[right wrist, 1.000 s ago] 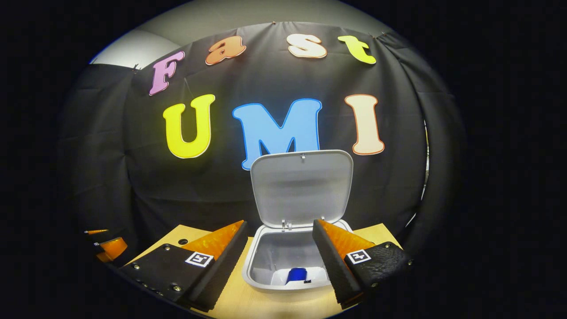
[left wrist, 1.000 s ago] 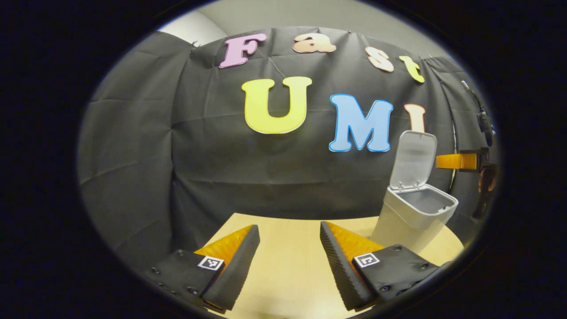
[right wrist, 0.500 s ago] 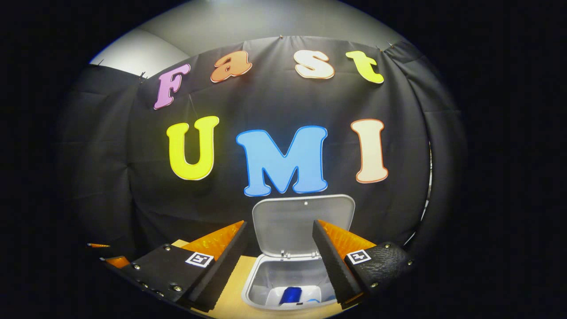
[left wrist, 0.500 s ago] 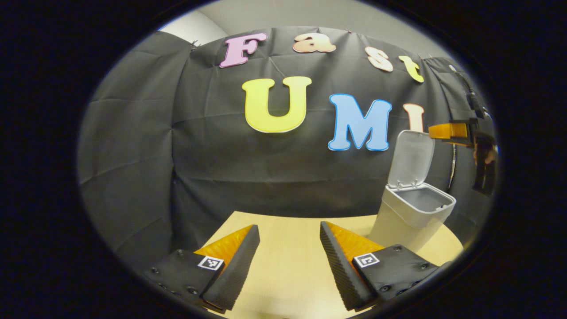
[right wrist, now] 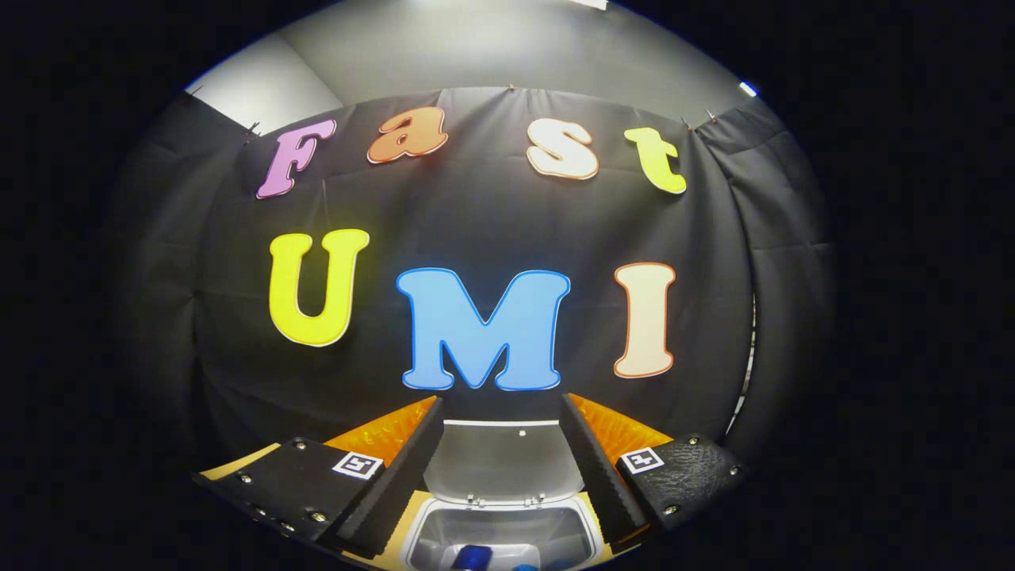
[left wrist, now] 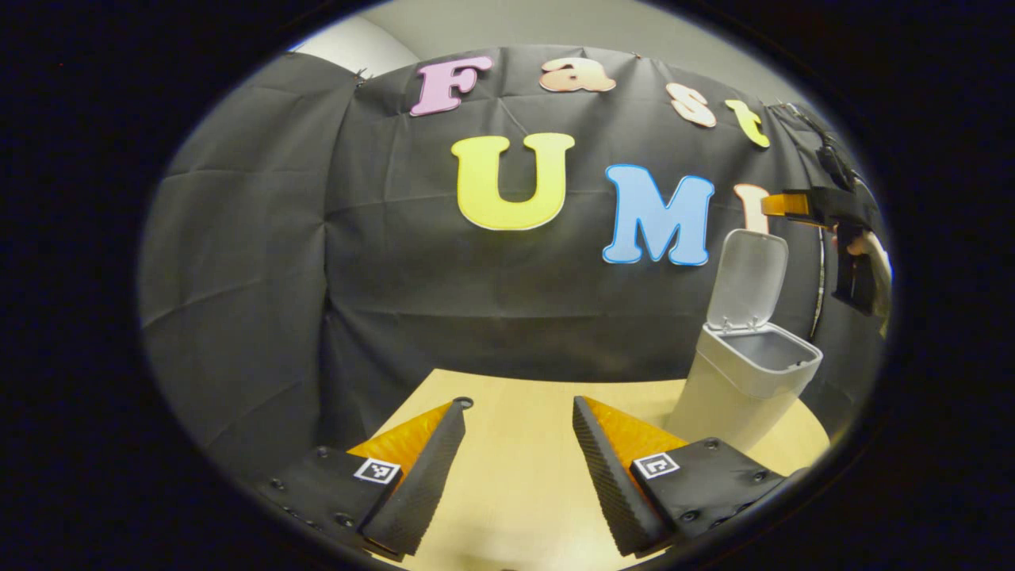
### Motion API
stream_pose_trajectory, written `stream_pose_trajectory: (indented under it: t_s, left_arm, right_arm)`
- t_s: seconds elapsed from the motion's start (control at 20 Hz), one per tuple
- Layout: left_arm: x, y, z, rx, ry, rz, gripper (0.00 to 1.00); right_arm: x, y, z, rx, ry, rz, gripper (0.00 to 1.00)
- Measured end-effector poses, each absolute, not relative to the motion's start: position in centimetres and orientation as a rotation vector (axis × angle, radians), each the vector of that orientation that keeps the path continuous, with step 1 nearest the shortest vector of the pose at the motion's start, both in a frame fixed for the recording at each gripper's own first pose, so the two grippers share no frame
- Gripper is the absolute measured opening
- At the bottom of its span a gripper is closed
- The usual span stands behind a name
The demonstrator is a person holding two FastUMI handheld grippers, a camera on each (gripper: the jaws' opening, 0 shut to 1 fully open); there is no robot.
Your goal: Press the lid of the desktop garbage bin to open it, pick up the crumpled paper on the desktop and throw it into the bin, then pick up the pop can on the desktop and drop it into the bin, and finally close the garbage bin lid.
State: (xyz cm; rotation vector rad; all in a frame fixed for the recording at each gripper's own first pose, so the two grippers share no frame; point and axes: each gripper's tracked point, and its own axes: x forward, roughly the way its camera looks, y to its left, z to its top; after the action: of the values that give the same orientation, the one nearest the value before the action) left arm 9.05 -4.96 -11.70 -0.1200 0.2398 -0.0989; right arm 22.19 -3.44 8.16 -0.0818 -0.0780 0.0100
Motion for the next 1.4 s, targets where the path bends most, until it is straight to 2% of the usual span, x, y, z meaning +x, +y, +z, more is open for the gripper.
stream_pose_trajectory:
  t_s: [0.1, 0.15, 0.6, 0.95, 1.4]
  left_arm:
    - [9.0, -4.5, -12.3, -0.133, 0.243, -0.081, 0.99]
    - [9.1, -4.0, -12.6, -0.138, 0.244, -0.071, 0.92]
    - [7.8, 1.6, -13.7, -0.149, 0.257, 0.0, 0.92]
    - [7.7, 2.2, -14.0, -0.154, 0.264, -0.005, 0.92]
    - [7.4, -0.1, -14.0, -0.154, 0.257, -0.084, 0.92]
  right_arm:
    - [23.6, -4.1, 8.9, -0.117, -0.107, -0.024, 0.94]
    - [24.4, -4.3, 9.2, -0.14, -0.127, -0.04, 0.93]
    - [27.8, -4.2, 5.7, -0.149, -0.041, -0.039, 0.93]
    - [25.6, -4.2, 4.4, -0.086, 0.012, 0.014, 0.92]
    - [20.2, -4.5, 1.5, -0.059, 0.081, 0.077, 0.92]
